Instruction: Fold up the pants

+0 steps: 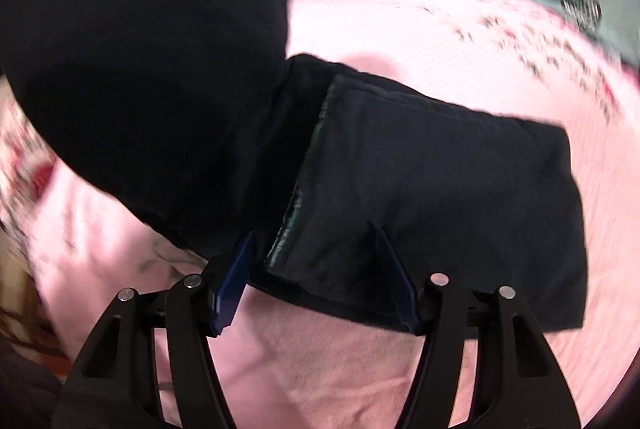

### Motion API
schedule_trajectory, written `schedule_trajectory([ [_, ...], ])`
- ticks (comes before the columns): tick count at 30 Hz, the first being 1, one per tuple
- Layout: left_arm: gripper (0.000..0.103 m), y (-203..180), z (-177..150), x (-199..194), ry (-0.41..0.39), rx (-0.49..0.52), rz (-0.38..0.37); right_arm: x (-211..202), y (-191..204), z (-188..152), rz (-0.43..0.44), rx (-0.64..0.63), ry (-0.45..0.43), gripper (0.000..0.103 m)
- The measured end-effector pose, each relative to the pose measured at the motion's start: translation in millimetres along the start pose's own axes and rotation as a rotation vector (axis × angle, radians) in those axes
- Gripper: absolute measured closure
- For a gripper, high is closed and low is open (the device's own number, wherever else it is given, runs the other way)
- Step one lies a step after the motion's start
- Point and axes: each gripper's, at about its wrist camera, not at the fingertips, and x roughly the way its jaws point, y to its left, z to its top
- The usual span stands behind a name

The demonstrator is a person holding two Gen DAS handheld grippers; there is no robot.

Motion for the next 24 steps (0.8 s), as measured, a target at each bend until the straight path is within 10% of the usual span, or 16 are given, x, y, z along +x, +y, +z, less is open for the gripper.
schedule_trajectory([
  [7, 0.065, -51.2, 0.1, 68.8, 0.093, 0.017, 0.006, -33.4, -35.0, -11.2, 0.104, 0.072, -0.025, 0.040],
  [13, 0.064, -81.8, -3.6, 117.0, 0.128, 0.038, 0.051, -75.3, -88.0, -30.5, 0.008, 0.126, -0.035, 0.040],
  [18, 0.042, -100.1, -23.2, 163.5, 0.249, 0.055, 0.091, -90.1, -142.1, -43.4, -0.030, 0.251, -0.033, 0.040],
  [24, 0.018, -105.3, -17.4, 113.1, 0.066, 0.172, 0.188, -113.4, -182.6, -41.6, -0.034, 0.361, -0.092, 0.040],
])
